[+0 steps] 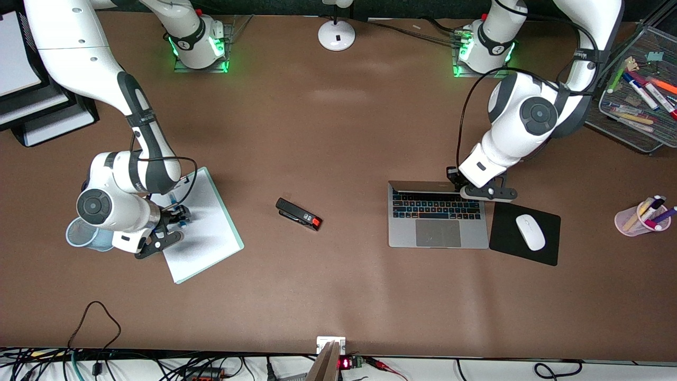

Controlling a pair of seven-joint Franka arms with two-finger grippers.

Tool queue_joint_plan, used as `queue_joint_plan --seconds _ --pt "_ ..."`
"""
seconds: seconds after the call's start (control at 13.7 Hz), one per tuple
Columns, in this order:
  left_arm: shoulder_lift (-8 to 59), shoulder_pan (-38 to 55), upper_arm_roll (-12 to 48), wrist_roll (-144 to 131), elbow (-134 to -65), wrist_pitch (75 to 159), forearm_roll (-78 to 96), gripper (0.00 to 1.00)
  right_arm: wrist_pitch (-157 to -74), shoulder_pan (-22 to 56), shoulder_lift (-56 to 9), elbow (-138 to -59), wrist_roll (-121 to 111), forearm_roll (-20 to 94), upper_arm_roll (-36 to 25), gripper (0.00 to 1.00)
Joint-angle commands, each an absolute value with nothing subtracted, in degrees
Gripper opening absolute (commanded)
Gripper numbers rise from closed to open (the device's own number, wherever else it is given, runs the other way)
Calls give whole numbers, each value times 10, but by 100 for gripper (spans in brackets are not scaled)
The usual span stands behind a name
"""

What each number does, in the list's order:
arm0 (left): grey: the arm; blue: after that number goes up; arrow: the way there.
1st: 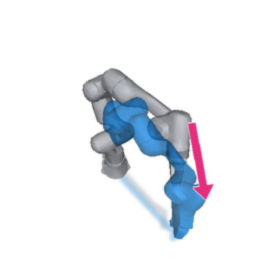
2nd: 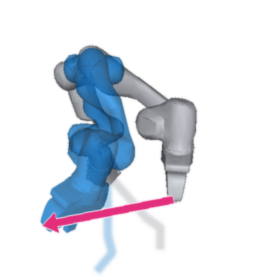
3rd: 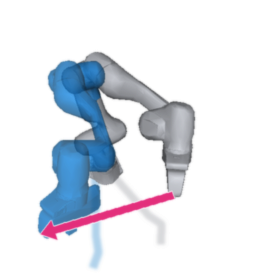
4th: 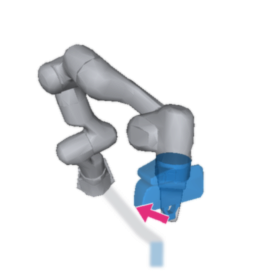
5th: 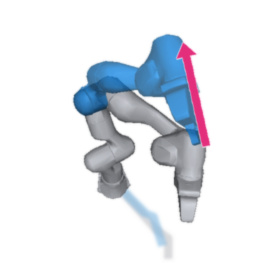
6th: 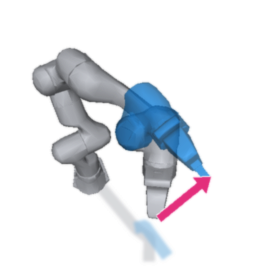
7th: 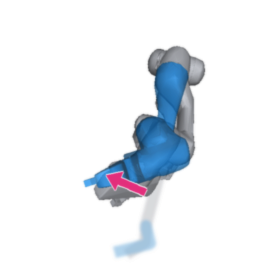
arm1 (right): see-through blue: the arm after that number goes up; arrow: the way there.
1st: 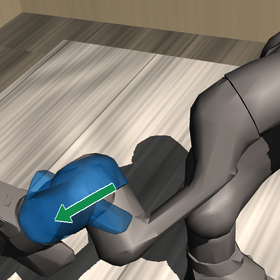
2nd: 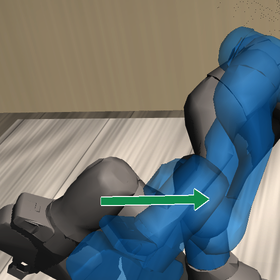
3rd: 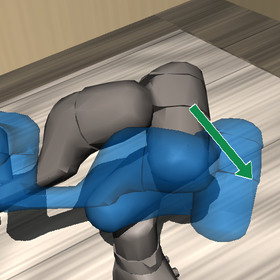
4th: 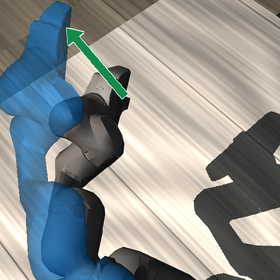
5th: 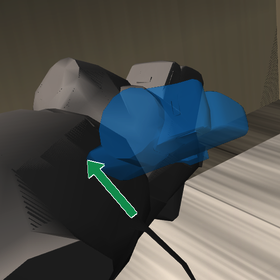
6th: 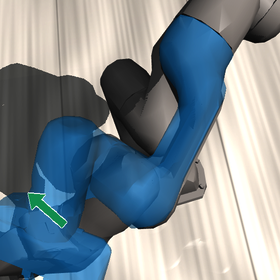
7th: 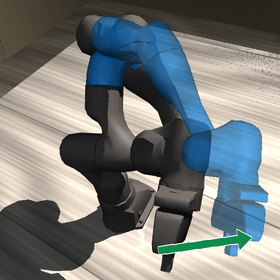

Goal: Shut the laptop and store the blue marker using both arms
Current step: 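Grasp the blue marker with the right gripper while the left gripper lowers onto the lid, then push the laptop lid down shut with the left gripper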

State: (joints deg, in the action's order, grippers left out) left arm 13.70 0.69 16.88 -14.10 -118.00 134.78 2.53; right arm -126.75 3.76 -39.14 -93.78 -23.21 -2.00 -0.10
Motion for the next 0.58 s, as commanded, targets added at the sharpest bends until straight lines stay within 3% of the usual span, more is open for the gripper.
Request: queue_joint_plan --seconds 0.0,0.51 --pt "180 3 171 -127 -1129 1352 28 0 -1271 38 -393 -940 -238 -23 -3 65" --pt "229 3 166 -114 -1100 1377 28 0 -1287 36 -406 -938 -237 -20 -2 65"
